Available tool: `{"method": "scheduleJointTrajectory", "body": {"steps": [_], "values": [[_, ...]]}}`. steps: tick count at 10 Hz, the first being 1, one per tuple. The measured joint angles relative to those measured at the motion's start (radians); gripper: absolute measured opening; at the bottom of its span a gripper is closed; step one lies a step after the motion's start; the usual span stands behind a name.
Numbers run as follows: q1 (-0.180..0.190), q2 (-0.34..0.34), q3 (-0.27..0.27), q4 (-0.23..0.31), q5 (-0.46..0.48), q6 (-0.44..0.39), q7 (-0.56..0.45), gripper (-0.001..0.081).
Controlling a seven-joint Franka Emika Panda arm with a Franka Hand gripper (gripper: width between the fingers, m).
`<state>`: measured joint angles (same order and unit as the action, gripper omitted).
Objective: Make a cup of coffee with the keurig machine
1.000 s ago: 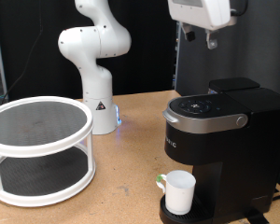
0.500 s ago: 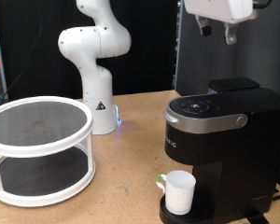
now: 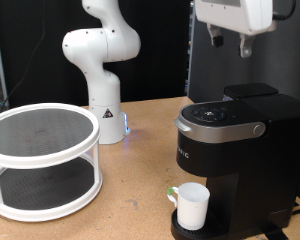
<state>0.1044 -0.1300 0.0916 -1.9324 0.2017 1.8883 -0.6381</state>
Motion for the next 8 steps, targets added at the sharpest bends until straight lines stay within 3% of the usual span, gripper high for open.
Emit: {"method": "scheduleJointTrajectory", "body": {"steps": [6,7,8], "values": [[-0.003,0.004,-0.003,-0.114,-0.036,0.099,-0.025,0.0803],[-0.004,0.004,-0.003,-0.135,-0.039,0.128,-0.025,0.0708],[-0.004,0.003,-0.003,-0.155,-0.042,0.151,-0.027,0.0525]]}}
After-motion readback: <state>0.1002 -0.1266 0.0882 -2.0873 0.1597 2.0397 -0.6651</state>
